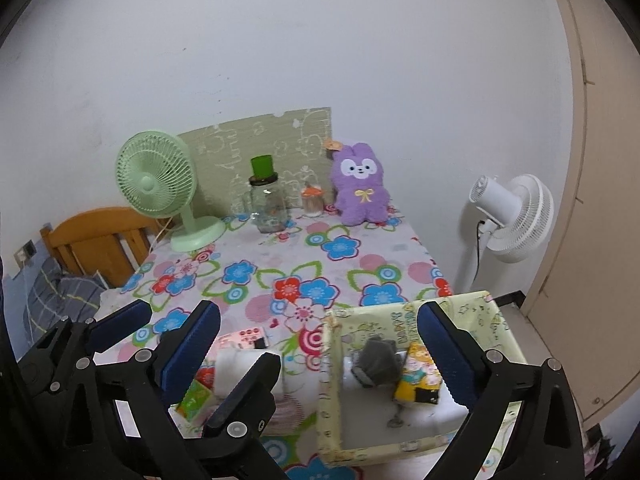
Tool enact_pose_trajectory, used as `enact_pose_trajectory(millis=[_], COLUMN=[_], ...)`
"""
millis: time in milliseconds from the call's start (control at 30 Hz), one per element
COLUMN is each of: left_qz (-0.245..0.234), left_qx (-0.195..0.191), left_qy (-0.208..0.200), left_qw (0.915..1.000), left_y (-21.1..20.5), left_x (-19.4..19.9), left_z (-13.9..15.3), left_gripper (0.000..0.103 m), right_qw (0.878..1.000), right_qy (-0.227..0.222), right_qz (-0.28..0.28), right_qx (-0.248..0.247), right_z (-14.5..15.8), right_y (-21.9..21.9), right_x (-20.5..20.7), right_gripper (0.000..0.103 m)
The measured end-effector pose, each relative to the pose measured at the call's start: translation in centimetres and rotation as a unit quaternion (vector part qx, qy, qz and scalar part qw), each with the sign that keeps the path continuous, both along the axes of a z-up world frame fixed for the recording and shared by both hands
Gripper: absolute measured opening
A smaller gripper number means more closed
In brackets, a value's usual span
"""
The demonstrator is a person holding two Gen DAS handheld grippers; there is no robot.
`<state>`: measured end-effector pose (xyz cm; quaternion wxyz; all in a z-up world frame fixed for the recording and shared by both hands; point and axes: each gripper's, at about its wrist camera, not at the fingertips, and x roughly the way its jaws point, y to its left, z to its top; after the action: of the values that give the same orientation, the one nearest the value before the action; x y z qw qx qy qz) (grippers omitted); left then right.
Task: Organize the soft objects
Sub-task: 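Move both tools back to the white items on the bed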
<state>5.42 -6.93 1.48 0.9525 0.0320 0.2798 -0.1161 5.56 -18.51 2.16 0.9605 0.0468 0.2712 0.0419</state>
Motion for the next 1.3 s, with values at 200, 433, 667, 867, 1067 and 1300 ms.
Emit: enact_pose_trajectory(millis=[200, 433, 667, 867, 1067, 1300], left_qz=[0.019, 0.024, 0.037, 0.046, 0.053, 0.068], left_qx=[0.001, -0.011, -0.008, -0.012, -0.015, -0.019], left_qy=[-0.002, 0.017, 0.037, 0.047, 0.053, 0.067], left_qw=[0.9998, 0.9995, 0.9986, 0.9977, 0.9970, 0.9953], left_y=[1.8, 3.7, 5.1, 6.2, 7.2, 8.5], left_x=[-0.3, 0.2, 0.3, 0.4, 0.5, 0.9], left_z=[-0.4, -1.5, -3.5, -4.9, -6.2, -7.7], left_gripper=[0.102, 0.102, 0.102, 0.102, 0.101, 0.099], right_qw=[1.000, 1.000, 0.999, 0.998, 0.997, 0.997], right_qy=[0.002, -0.001, 0.016, 0.027, 0.033, 0.037], right_qz=[0.023, 0.023, 0.036, 0.051, 0.063, 0.068], right_qx=[-0.007, -0.005, -0.003, -0.007, -0.002, -0.004], right_z=[-0.4, -1.3, -3.2, -4.7, -6.0, -7.4], right_y=[2.1, 3.7, 5.2, 6.6, 7.5, 8.7], right_x=[0.1, 0.1, 0.5, 0.9, 1.2, 1.4], right_gripper=[0.102, 0.102, 0.102, 0.101, 0.101, 0.095])
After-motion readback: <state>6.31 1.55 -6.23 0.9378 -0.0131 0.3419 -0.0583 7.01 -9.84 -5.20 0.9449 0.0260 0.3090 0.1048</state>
